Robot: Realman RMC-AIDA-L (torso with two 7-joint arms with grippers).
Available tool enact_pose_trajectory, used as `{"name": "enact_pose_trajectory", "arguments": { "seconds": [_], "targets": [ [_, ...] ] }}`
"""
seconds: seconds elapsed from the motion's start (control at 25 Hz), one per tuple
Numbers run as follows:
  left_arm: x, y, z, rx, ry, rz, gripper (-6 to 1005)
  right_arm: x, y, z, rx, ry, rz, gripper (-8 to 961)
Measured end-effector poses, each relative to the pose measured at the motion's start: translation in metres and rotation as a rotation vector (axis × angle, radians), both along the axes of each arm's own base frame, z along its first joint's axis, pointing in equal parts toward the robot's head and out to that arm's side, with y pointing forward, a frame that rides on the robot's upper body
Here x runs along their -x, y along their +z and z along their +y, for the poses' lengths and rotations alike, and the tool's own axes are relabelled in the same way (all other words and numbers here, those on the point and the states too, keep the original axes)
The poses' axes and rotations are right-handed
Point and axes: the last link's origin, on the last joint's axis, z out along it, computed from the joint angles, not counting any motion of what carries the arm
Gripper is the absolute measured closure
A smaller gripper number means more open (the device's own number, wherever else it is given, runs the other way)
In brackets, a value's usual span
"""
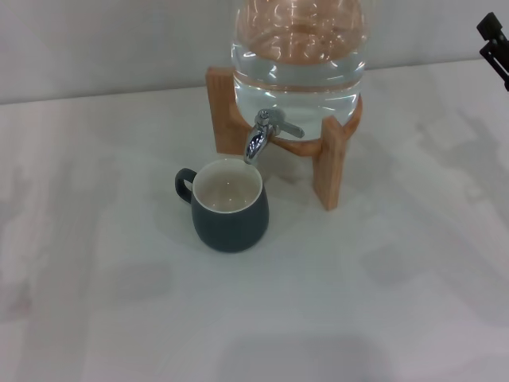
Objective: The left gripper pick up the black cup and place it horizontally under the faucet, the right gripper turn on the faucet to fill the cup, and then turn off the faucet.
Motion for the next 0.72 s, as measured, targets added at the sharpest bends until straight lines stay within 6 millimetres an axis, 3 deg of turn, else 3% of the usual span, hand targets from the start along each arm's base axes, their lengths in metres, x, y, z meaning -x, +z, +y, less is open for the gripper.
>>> {"name": "enact_pose_trajectory", "arguments": {
  "seconds": [0.36, 0.72],
  "targets": [
    [0.013, 0.008, -0.011, -0.047, 0.046, -0.013, 118, 0.008, -0.017, -0.005, 0.114, 0.065, -0.012, 94],
    [0.019, 0.005, -0.018, -0.037, 0.069, -0.013, 118, 0.029, -0.051, -0.010, 0.312, 0.185, -0.069, 93]
  ]
}}
